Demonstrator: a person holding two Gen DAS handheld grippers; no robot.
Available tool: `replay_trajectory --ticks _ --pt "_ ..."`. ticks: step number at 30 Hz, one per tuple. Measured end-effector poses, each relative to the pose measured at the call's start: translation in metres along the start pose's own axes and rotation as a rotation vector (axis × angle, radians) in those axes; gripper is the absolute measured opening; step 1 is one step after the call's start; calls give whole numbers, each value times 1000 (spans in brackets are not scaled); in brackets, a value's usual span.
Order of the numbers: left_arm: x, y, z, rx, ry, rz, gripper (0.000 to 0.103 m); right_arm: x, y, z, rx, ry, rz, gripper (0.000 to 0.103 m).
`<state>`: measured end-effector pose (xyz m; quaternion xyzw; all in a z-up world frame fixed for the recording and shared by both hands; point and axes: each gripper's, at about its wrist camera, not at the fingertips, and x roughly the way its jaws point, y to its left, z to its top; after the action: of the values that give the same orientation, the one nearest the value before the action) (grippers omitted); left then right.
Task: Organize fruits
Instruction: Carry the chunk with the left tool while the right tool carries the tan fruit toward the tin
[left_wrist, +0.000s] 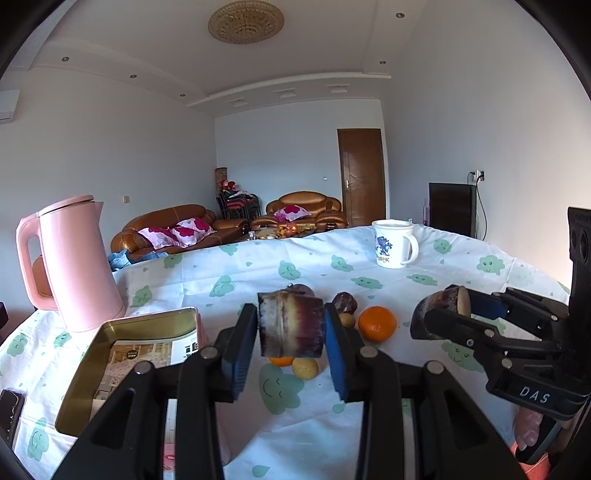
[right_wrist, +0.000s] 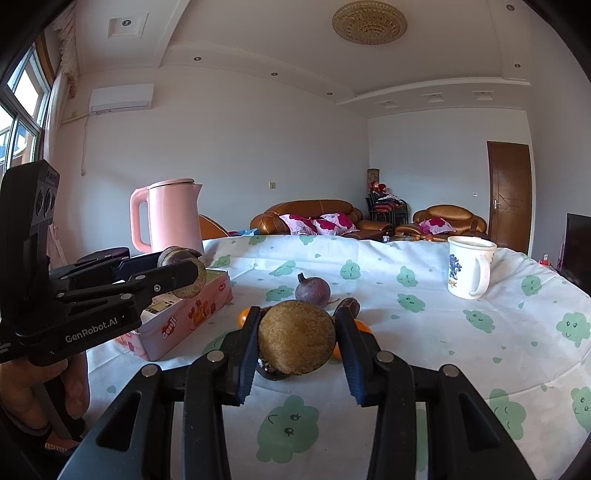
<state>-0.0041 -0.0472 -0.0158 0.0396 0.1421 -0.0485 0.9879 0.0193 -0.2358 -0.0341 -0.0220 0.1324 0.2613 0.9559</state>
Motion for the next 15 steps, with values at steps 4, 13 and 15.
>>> replay_trajectory --ticks 4,13,15 --pt "-1 3 1 -1 2 10 37 3 0 5 -6 4 6 42" --pt "1 30 6 -42 29 59 37 18 3 29 -25 5 57 42" --pt "2 38 6 -54 39 74 37 23 4 34 -20 9 74 42"
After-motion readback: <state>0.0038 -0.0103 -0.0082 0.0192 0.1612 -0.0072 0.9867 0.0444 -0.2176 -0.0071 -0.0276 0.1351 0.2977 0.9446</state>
